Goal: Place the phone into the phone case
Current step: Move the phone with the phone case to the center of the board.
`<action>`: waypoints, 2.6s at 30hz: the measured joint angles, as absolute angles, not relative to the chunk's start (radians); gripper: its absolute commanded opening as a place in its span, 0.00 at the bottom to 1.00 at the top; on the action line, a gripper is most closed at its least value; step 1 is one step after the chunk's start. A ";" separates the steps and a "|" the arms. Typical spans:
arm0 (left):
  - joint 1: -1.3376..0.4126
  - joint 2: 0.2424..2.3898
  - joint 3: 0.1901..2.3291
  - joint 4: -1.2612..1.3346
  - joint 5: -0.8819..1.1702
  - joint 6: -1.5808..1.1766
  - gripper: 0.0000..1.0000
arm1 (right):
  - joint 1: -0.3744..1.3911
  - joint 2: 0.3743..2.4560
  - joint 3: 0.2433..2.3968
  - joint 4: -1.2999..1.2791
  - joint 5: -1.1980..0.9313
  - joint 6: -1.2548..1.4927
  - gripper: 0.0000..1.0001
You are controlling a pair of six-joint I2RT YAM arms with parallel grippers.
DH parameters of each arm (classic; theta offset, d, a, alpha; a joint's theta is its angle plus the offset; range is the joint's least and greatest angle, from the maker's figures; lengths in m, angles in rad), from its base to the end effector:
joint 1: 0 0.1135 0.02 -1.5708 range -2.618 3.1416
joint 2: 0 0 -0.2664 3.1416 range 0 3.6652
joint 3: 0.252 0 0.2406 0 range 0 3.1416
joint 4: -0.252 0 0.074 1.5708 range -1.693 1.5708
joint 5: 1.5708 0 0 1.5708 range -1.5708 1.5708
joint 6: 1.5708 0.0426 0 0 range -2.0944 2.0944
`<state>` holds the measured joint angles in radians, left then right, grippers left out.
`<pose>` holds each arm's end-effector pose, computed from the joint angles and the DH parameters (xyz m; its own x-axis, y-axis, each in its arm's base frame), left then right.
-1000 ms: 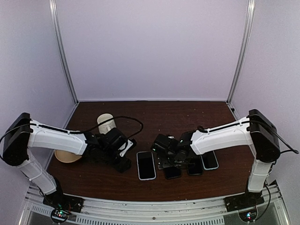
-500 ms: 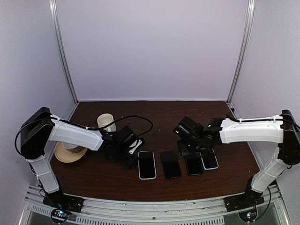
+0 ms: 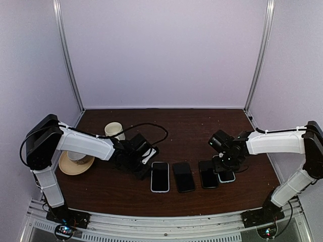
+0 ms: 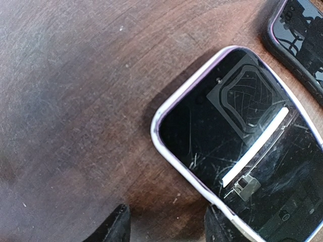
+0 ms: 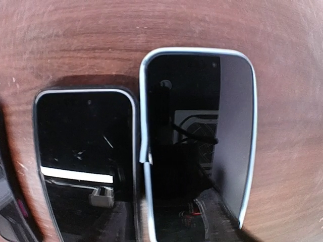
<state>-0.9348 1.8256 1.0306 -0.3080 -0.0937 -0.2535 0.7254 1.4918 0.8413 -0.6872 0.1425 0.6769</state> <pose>0.2085 -0.2757 0.1431 -0.7078 0.5383 -0.4575 0.6181 0.7854 -0.0323 0.1892 0.1597 0.1727 -0.9635 -0.0256 -0.2666 -0.0368 0.9986 0.0370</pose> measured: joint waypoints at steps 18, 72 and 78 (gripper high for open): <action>-0.935 1.777 1.026 -0.316 -0.093 -0.241 0.55 | 0.524 1.556 0.875 -0.699 0.056 0.510 0.90; -0.935 1.777 1.010 -0.316 -0.072 -0.240 0.54 | 0.466 1.634 0.945 -0.764 -0.094 0.416 0.88; -0.935 1.777 1.008 -0.316 -0.070 -0.240 0.54 | 0.459 1.644 0.949 -0.764 -0.141 0.426 0.82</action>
<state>-0.9348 1.7767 1.0077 -0.3157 -0.0700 -0.2401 0.4587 1.6436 0.9485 -0.7643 -0.1413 0.4263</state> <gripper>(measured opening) 0.542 0.834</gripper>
